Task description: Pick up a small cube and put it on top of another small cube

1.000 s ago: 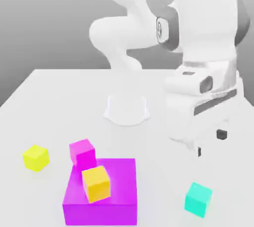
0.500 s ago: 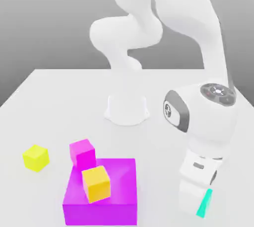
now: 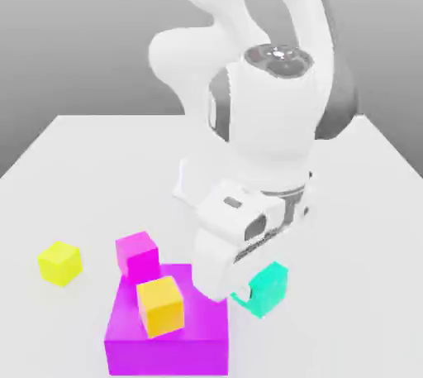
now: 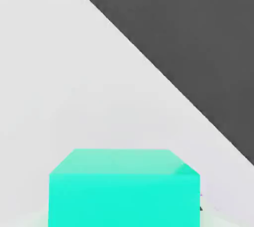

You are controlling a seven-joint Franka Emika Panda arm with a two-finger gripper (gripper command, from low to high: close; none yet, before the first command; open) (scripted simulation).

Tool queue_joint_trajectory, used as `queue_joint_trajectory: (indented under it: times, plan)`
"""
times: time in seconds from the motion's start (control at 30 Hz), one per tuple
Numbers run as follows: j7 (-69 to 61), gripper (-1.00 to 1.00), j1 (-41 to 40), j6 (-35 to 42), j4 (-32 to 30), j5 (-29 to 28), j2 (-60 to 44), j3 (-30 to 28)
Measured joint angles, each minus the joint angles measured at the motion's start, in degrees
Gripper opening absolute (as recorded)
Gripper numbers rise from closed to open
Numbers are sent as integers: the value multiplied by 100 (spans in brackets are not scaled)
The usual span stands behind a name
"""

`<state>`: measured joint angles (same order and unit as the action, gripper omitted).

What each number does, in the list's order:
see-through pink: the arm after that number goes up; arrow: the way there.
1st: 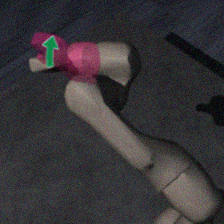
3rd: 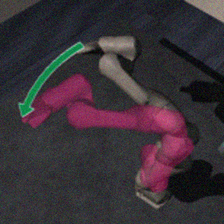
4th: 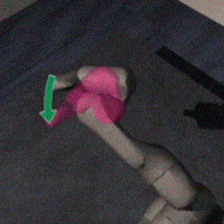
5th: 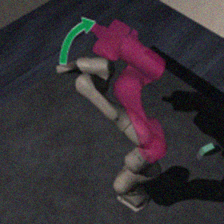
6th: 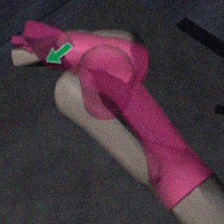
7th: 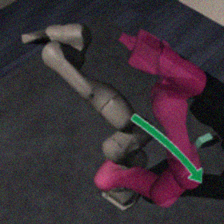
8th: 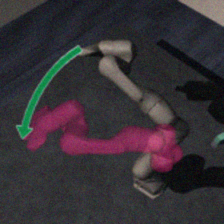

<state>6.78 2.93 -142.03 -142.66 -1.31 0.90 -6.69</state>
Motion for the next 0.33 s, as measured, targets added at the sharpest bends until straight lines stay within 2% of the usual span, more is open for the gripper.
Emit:
queue_joint_trajectory:
  times: [0.07,0.2,0.23,0.33]
  plan:
    - [-140,-100,-295,300,2,34,278,-133]
    - [-307,-100,-312,-282,-136,195,-183,-162]
    - [-327,100,-317,-447,-170,219,-316,-159]
    - [-327,100,-317,-447,-169,219,-316,-159]
